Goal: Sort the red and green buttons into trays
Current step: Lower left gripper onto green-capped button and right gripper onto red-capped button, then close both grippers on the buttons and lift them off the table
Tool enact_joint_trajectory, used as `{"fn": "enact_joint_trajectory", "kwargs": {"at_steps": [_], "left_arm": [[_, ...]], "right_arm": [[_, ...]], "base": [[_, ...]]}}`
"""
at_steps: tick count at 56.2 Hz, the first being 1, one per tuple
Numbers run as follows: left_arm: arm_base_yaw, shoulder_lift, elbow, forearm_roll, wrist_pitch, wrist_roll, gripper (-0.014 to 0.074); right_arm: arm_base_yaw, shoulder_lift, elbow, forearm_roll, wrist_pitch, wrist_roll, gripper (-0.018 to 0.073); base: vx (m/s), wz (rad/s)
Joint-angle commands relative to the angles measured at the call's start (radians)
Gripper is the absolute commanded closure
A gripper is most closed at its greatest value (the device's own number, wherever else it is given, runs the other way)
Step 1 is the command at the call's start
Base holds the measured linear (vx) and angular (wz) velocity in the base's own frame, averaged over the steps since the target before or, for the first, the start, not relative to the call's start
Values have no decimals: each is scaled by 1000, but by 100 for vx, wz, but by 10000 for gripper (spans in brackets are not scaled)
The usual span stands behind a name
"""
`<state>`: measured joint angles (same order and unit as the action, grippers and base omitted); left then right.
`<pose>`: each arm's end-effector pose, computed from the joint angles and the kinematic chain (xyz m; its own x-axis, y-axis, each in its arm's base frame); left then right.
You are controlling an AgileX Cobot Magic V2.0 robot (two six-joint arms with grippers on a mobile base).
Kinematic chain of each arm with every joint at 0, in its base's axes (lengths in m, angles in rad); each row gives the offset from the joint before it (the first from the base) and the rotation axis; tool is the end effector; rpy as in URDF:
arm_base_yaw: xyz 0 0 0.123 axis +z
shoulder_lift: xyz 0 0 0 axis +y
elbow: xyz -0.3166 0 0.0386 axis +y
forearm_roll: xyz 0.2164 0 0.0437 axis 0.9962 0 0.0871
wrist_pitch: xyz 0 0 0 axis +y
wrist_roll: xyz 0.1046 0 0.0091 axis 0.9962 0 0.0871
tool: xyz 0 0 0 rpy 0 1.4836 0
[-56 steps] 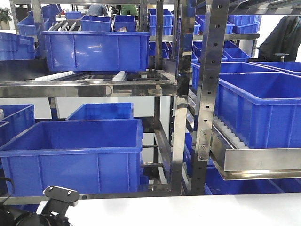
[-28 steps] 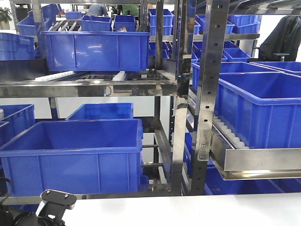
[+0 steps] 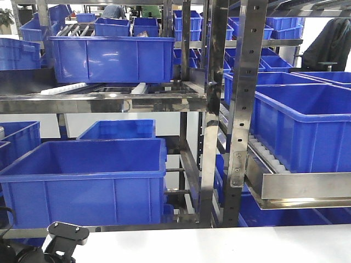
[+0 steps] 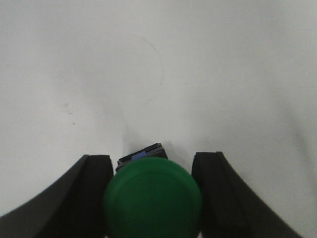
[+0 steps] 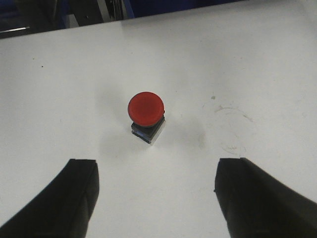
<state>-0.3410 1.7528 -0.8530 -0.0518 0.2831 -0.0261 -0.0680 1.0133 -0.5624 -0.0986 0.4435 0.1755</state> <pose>0.2936 -0.1058 0.1917 -0.8613 0.2253 -0.4555 0.2762 0.9599 -0.0475 0.1511 -0.0147 0.2814 -0.7083 0.1346 -0.6929 0.1588 0.9869 0.0294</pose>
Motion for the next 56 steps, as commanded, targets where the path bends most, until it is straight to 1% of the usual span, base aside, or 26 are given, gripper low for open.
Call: {"fn": "enact_joint_trajectory", "kwargs": {"at_steps": [1, 6, 14, 20, 32, 39, 46, 49, 56], "left_arm": [[-2, -43, -27, -8, -42, -7, 347], [-2, -43, -27, -8, -46, -7, 412], [-2, -43, -27, -4, -51, -7, 469], [-2, -43, -27, -4, -58, -7, 471], [-2, -43, -27, -3, -74, -3, 468], [-2, -43, -27, 0, -79, 1, 467], [-2, -43, -27, 0, -87, 1, 467], [-2, -43, -27, 0, -89, 1, 467], [-2, -43, -27, 0, -91, 1, 467]], "right_arm": [[-4, 109, -85, -18, -110, 4, 5], [-4, 213, -145, -18, -126, 4, 5], [-4, 362, -261, -6, -71, 4, 5], [-4, 452, -327, 9, -30, -6, 5], [-3, 581, -413, 20, 42, -124, 5], [-3, 636, -422, 44, 27, -162, 5], [-3, 685, -422, 99, 21, -222, 5], [-3, 701, -422, 99, 21, -237, 5], [-4, 733, -422, 87, 0, -235, 5]], "base": [[0, 0], [0, 0], [0, 0], [0, 0], [0, 0], [0, 0], [0, 0], [0, 0], [0, 0]]}}
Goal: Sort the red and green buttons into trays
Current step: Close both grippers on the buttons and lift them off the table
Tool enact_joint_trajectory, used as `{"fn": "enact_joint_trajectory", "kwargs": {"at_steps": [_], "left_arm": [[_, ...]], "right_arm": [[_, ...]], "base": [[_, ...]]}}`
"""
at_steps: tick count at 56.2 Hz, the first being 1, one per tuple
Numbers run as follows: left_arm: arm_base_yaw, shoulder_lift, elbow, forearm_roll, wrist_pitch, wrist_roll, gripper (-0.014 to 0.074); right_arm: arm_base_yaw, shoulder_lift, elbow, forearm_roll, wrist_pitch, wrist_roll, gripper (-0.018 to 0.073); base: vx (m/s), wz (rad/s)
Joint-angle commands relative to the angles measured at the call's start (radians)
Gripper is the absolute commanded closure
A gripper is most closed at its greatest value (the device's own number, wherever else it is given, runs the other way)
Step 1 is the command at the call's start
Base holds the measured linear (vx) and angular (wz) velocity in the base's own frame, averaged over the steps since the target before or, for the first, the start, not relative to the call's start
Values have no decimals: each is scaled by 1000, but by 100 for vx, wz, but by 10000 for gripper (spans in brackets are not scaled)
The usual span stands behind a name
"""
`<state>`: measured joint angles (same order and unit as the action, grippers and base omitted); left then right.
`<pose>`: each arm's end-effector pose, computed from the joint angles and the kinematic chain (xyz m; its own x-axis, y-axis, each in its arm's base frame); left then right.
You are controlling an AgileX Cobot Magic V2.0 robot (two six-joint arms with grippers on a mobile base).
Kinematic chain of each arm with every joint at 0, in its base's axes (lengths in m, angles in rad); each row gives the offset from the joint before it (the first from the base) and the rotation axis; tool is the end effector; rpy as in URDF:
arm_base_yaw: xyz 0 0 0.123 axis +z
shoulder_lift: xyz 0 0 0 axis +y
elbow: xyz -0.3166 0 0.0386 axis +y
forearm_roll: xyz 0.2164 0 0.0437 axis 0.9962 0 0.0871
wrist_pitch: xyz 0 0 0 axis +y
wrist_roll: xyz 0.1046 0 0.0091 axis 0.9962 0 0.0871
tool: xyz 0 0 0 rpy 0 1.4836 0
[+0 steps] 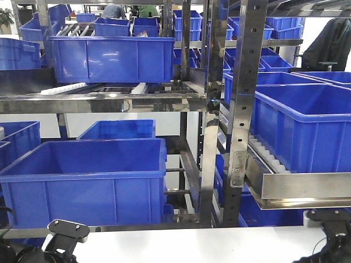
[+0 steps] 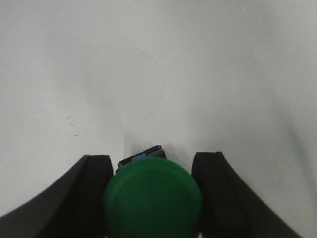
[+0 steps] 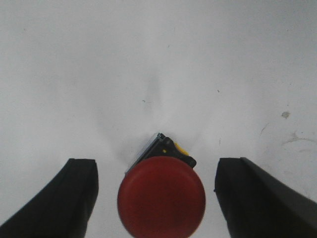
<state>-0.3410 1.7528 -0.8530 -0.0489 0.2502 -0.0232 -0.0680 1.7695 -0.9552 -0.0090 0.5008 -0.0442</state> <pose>0.2965 -0.1066 0.1933 -0.8452 0.2251 -0.4847 0.2811 0.9586 -0.0449 0.3151 -0.0219 0.1995 -0.9419 0.0120 -0.3356 0.0204 0.9996 -0.0216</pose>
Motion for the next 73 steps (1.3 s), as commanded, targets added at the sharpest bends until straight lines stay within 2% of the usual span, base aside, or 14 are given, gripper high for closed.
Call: {"fn": "enact_joint_trajectory", "kwargs": {"at_steps": [1, 15, 23, 42, 50, 57, 73], "left_arm": [[-2, -43, -27, -3, -58, -1, 467], [-2, -43, -27, -3, -59, -1, 467], [-2, -43, -27, -3, -59, -1, 467], [-2, -43, -27, -3, -59, -1, 467], [-2, -44, -27, -3, -60, -1, 468], [-2, -56, -27, -3, -58, -1, 486], [-2, -193, -27, -3, -36, -11, 605]], "right_arm": [[-4, -18, -29, -3, -62, -15, 5], [-5, 6, -27, 9, -83, -9, 15], [-5, 6, -27, 9, -91, -9, 80], [-5, 6, -27, 9, -50, -9, 449], [-5, 3, -27, 9, -43, -8, 576], [-3, -13, -27, 9, -38, -8, 572], [-2, -148, -27, 67, -38, -21, 569]], "base": [[0, 0], [0, 0], [0, 0], [0, 0], [0, 0], [0, 0], [0, 0]]}}
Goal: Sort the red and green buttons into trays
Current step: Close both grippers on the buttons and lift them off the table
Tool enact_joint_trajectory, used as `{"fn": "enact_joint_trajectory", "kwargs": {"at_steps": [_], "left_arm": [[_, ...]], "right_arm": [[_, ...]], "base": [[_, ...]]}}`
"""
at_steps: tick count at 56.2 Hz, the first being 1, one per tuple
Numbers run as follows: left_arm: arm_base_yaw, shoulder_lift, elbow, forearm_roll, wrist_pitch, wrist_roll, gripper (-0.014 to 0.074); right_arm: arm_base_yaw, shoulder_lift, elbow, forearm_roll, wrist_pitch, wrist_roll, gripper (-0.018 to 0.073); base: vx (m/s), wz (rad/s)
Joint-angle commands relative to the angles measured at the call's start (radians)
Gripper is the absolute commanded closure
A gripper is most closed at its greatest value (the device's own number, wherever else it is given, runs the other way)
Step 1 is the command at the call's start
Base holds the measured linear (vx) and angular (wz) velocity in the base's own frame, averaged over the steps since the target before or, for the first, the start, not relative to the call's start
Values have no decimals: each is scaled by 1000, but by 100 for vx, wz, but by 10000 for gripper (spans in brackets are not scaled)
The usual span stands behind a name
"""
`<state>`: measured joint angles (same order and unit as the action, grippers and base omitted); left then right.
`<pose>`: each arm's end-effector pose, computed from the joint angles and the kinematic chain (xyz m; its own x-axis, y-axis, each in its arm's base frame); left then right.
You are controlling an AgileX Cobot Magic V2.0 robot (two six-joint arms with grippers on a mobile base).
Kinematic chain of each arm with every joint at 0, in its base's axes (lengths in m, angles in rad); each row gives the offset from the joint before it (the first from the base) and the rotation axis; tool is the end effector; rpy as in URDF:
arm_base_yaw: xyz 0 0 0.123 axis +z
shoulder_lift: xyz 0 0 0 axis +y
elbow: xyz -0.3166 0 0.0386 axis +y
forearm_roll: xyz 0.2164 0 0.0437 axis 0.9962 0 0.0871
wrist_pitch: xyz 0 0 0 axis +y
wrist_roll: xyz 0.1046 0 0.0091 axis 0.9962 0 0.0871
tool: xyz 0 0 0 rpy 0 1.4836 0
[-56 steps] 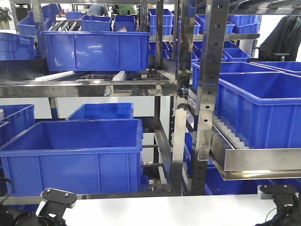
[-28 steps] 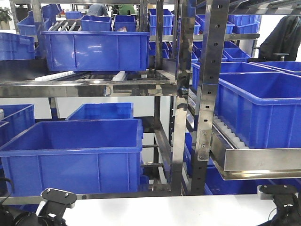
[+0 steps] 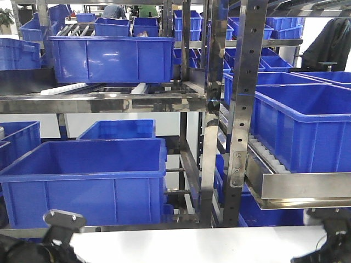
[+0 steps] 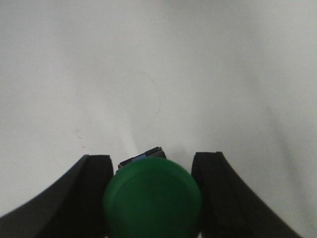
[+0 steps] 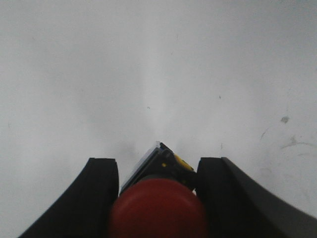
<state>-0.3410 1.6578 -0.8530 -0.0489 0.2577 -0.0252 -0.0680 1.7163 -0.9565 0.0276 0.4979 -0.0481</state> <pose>0.2883 -0.1037 0.2225 -0.8027 0.2080 -0.5589 0.2836 0.9576 -0.0509 0.3113 -0.0198 0.2166 -0.9200 0.0388 -0.3900 0.0409 0.9992 0.0028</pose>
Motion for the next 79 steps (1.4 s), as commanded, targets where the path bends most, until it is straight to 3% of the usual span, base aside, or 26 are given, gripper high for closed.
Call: {"fn": "enact_joint_trajectory", "kwargs": {"at_steps": [1, 14, 20, 26, 32, 41, 45, 48, 60, 71, 79], "left_arm": [[-2, -107, -27, -3, -43, -9, 605], [0, -267, -27, 1, 87, -9, 596], [0, -368, -27, 17, 98, -21, 596], [0, -467, -46, 39, 88, -90, 596], [0, -553, -105, 126, 136, -169, 596], [0, -641, -208, 375, 254, -316, 596], [0, -664, -226, 472, 297, -374, 596], [0, -682, -225, 489, 301, -411, 596], [-2, -723, -225, 371, 276, -444, 596], [-2, -723, -200, 306, 274, -406, 596], [-2, -723, -193, 303, 278, -399, 596]], "right_arm": [[-2, -105, -26, 38, -31, -22, 568], [18, -292, -26, 277, 69, -143, 568], [90, -386, -26, 357, 45, -185, 568], [185, -459, -26, 385, 5, -173, 568], [282, -515, -26, 387, -21, -102, 568], [395, -564, -26, 369, -99, -56, 568], [429, -577, -26, 345, -148, -56, 568], [438, -589, -26, 327, -167, -57, 568], [434, -690, -26, 166, -169, -35, 568], [434, -741, -26, -100, -105, 227, 568], [434, -743, -26, -216, -93, 319, 568]], "base": [[0, 0], [0, 0], [0, 0], [0, 0], [0, 0], [0, 0], [0, 0], [0, 0], [0, 0], [0, 0], [0, 0]]}}
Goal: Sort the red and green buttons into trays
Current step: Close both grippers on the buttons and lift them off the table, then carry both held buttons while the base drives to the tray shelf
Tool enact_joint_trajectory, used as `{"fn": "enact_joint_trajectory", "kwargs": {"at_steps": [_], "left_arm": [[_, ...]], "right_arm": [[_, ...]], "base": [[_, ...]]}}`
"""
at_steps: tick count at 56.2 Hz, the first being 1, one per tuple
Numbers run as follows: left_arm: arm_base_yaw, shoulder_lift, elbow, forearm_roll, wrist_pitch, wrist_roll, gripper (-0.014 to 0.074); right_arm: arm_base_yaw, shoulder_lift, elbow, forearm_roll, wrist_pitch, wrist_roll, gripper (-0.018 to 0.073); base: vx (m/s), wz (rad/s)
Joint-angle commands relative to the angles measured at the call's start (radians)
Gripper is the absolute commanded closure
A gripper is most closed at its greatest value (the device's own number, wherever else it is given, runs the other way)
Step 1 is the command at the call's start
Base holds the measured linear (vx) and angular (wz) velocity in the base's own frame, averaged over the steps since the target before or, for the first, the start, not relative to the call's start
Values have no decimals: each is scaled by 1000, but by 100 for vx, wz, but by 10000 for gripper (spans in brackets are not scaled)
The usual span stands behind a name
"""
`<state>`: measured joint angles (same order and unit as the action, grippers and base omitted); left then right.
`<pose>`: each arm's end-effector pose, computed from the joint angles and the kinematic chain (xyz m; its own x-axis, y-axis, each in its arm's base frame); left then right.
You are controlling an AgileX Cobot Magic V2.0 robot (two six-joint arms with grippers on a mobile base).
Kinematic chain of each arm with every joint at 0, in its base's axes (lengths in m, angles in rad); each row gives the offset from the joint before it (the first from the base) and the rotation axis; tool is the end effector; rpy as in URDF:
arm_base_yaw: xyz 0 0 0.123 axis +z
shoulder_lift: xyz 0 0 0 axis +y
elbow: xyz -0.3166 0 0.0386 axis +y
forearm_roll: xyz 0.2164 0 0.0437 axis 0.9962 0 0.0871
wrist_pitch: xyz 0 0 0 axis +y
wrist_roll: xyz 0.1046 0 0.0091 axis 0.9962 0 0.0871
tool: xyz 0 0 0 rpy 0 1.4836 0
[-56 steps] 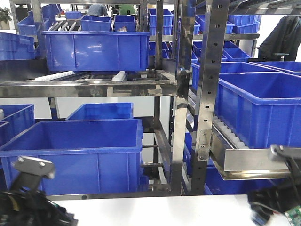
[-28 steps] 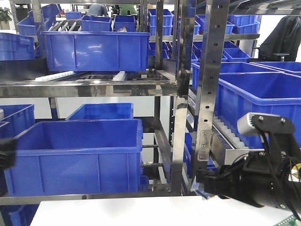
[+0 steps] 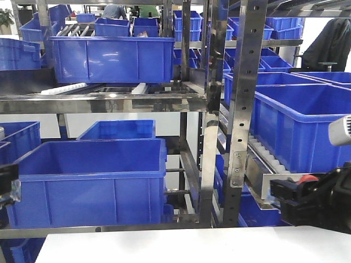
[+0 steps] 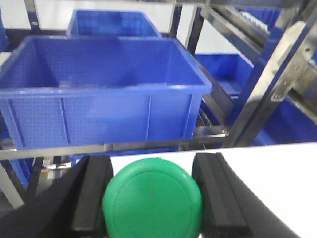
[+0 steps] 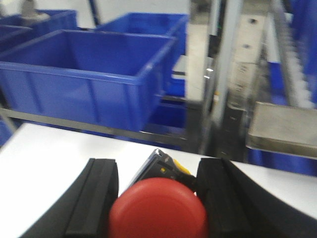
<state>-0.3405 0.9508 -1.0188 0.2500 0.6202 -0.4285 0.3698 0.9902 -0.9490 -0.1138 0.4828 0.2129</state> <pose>0.1501 -0.0372 0.4162 -0.4461 -0.0748 -0.8918 0.1123 0.9839 -0.1387 0.1621 0.0569 0.3995 -0.4251 -0.0451 -0.9040 -0.2705 0.9594 0.0794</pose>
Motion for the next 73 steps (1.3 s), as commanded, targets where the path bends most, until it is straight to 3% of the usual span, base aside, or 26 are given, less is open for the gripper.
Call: {"fn": "enact_joint_trajectory", "kwargs": {"at_steps": [1, 73], "left_arm": [[-2, -16, -27, 4, -85, 4, 596], [-2, -16, -27, 4, -85, 4, 596]], "right_arm": [[-4, -17, -34, -77, -78, 63, 568], [-4, -17, -34, -79, -63, 64, 568]], "base": [[0, 0], [0, 0]]}}
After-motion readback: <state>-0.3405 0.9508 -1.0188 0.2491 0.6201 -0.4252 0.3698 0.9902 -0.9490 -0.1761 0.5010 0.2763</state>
